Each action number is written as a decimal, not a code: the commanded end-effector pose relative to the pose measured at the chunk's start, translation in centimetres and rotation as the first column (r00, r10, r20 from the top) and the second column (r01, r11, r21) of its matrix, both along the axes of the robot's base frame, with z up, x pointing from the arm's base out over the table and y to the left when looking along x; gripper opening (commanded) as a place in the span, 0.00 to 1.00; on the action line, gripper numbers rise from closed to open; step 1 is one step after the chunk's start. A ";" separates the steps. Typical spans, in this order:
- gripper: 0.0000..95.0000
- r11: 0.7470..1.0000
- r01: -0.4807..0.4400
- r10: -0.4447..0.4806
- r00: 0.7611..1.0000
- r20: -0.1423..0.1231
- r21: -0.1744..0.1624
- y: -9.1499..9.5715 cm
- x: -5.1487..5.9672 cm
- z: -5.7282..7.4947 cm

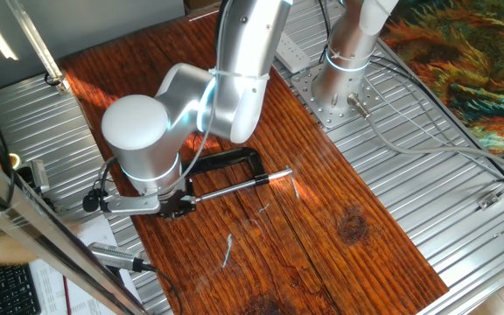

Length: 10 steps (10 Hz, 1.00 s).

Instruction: Sharpen the pencil with a pencil sharpener

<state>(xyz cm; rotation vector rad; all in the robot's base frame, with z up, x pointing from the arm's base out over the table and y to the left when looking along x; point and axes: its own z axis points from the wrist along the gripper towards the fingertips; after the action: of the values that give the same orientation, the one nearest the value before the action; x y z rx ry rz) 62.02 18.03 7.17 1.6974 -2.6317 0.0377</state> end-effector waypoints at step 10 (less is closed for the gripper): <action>0.00 0.999 0.027 -0.028 0.999 0.036 0.031 -0.1 -0.2 0.0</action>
<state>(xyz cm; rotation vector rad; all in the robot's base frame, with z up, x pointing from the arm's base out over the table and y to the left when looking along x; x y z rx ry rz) 62.00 18.03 7.14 1.6896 -2.7027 0.0358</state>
